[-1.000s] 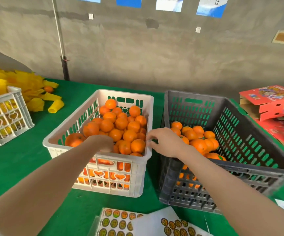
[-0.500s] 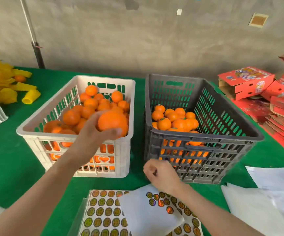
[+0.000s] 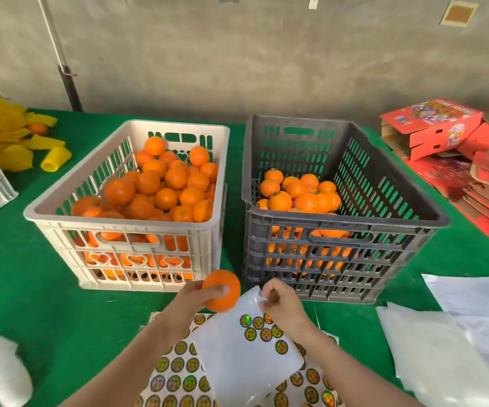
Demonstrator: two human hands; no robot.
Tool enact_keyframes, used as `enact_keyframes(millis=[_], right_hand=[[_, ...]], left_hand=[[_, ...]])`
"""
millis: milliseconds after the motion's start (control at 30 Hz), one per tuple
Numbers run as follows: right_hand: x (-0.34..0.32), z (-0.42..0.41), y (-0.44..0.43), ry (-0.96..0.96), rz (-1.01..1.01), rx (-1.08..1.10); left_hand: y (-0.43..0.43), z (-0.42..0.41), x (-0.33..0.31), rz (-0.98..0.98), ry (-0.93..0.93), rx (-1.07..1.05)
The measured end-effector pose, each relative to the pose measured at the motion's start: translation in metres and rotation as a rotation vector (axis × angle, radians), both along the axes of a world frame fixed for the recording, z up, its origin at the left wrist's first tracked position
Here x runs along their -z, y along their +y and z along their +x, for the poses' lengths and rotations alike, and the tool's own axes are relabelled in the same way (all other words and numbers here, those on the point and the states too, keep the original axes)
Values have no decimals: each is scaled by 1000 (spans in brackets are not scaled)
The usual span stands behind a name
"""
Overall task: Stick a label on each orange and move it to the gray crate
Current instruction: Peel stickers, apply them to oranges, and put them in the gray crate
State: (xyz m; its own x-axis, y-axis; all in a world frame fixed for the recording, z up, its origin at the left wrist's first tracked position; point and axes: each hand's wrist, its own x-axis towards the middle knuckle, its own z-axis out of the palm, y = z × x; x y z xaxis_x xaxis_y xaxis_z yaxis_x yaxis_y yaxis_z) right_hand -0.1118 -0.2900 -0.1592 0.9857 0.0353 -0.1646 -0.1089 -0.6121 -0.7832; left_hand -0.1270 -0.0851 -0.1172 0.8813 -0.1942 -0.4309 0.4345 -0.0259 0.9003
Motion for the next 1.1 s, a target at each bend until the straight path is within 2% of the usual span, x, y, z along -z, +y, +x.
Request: enact_keyframes(millis=[133, 233, 367, 467, 533, 600, 900, 1100], right_hand=[[-18, -9, -8, -43, 212, 21], [-29, -15, -15, -26, 232, 19], [-25, -27, -22, -152, 50, -83], [-18, -37, -23, -419, -188, -58], [-18, -39, -21, -610, -280, -89], [-17, -39, -20, -693, -308, -161], [-22, -40, -19, -590, -208, -264], [-29, -38, -21, -330, 105, 27]], left_hand=[[-4, 8, 6, -3, 76, 134], [-16, 12, 2, -73, 99, 180], [-26, 16, 3, -238, 141, 100], [-28, 20, 7, -289, 144, 124], [-29, 22, 9, -299, 131, 128], [-31, 23, 12, -305, 130, 107], [-33, 28, 14, -265, 142, 155], [-30, 28, 12, -243, 182, 238]])
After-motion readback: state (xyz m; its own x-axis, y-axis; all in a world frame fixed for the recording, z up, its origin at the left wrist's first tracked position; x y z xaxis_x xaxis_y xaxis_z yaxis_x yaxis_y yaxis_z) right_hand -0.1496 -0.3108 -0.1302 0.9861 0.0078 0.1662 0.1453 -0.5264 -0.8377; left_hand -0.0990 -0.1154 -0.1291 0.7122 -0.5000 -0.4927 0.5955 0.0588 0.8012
